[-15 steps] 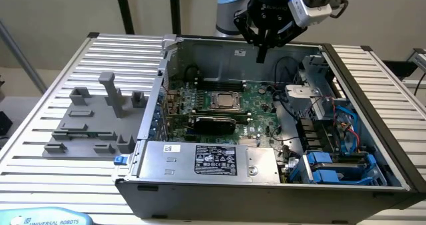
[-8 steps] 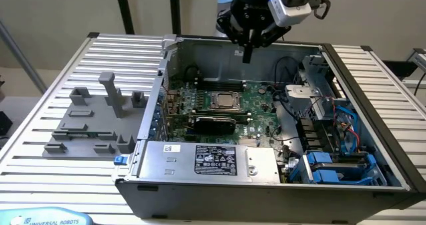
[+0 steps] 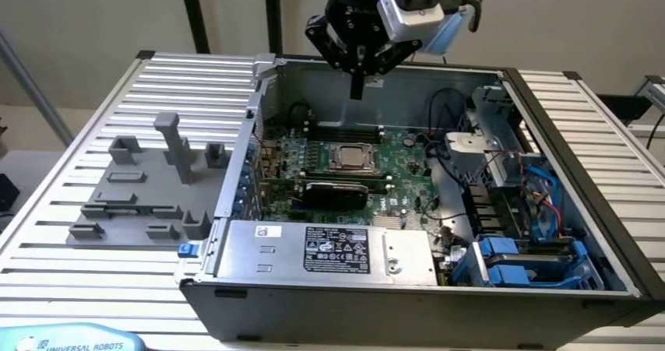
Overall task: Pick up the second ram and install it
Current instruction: 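Reach for the second ram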
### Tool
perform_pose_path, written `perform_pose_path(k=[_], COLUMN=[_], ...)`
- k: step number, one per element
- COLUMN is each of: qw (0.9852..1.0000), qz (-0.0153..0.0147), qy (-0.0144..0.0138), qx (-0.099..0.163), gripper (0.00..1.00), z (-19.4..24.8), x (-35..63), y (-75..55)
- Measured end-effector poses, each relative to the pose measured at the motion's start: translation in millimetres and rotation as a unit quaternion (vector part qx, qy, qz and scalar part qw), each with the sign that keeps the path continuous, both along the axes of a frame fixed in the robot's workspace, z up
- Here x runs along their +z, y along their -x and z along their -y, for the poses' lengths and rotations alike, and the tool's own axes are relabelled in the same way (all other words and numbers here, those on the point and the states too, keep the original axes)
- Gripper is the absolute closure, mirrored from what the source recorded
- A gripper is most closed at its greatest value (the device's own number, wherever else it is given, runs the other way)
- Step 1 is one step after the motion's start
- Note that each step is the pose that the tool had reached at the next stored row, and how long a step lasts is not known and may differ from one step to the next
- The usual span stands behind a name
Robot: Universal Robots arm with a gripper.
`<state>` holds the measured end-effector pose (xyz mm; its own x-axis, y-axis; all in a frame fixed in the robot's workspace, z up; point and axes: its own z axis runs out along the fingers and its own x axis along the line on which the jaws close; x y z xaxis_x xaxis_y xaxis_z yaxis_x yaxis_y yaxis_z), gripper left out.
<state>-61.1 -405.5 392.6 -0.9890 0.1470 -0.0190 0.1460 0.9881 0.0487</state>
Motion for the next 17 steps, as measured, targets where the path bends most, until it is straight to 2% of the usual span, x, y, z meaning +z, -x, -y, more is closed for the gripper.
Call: perform_pose_path(k=[17], qw=[1.0000], qz=[0.0002], qy=[0.0000], qx=[0.000], gripper=[0.89], z=[8.5], x=[0.0], y=[77.1])
